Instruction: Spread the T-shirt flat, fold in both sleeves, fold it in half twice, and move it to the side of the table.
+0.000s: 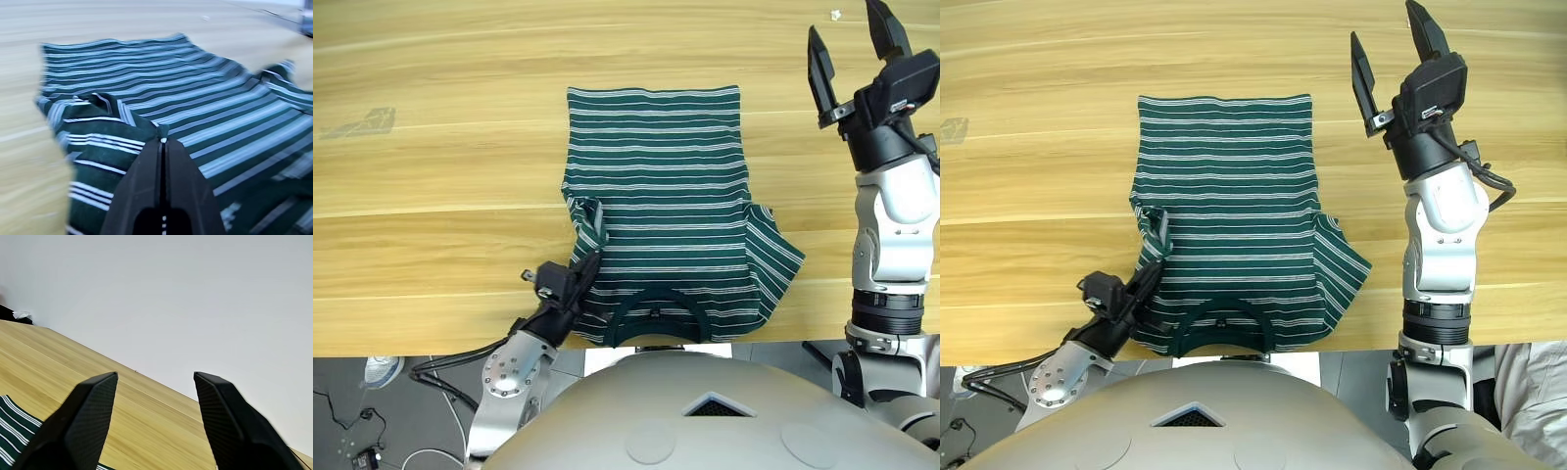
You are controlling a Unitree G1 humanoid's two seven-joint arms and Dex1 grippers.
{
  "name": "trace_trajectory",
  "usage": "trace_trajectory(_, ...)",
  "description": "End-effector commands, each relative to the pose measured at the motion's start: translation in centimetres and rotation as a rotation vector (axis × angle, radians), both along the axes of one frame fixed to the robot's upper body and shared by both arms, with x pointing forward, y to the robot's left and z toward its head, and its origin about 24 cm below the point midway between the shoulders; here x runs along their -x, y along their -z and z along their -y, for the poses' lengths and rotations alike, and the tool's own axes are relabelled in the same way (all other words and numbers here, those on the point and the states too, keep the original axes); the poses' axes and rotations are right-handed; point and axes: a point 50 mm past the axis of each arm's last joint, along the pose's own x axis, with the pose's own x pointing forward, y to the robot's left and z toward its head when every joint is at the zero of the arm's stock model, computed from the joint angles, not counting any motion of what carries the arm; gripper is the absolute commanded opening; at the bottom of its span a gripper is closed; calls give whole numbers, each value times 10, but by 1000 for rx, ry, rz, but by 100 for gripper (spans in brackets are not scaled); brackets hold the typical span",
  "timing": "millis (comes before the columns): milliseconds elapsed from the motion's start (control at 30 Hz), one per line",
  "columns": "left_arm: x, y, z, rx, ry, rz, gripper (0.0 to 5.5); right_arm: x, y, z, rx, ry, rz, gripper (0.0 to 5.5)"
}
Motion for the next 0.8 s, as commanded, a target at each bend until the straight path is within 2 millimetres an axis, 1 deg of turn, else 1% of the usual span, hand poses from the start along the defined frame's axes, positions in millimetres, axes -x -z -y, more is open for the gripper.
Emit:
trace_trajectory(33, 4, 1, 9, -21, 77, 3, 2, 1, 2, 1, 7, -2, -8, 288)
trace_trajectory(233, 0, -3, 20, -12, 119, 14, 2, 1, 5, 1, 5, -4, -18, 288)
trace_trajectory(367, -2, 2, 18, -59, 99, -3, 2, 2, 7, 0, 4, -9, -26, 288)
trace_trajectory(433, -3, 2, 19, -58, 100, 1, 44, 2, 8, 1, 4, -8, -31, 288)
trace_trajectory(467, -4, 0, 21, -49, 115, 12, 53, 3, 9, 1, 4, -7, -33, 288)
trace_trajectory(533, -3, -9, 28, -8, 173, 59, 94, 3, 9, 2, 2, -5, -37, 288)
trace_trajectory(567, 0, -14, 32, 17, 212, 79, 102, 4, 10, 2, 1, -4, -38, 288)
trace_trajectory(633, 3, -18, 35, 33, 255, 95, 134, 5, 11, 1, 0, -5, -42, 288)
trace_trajectory(700, 3, -18, 34, 27, 279, 105, 139, 6, 14, 1, -1, -12, -61, 288)
trace_trajectory(800, -5, -23, 29, 49, 234, 137, 139, 10, 23, 4, -13, -21, -119, 288)
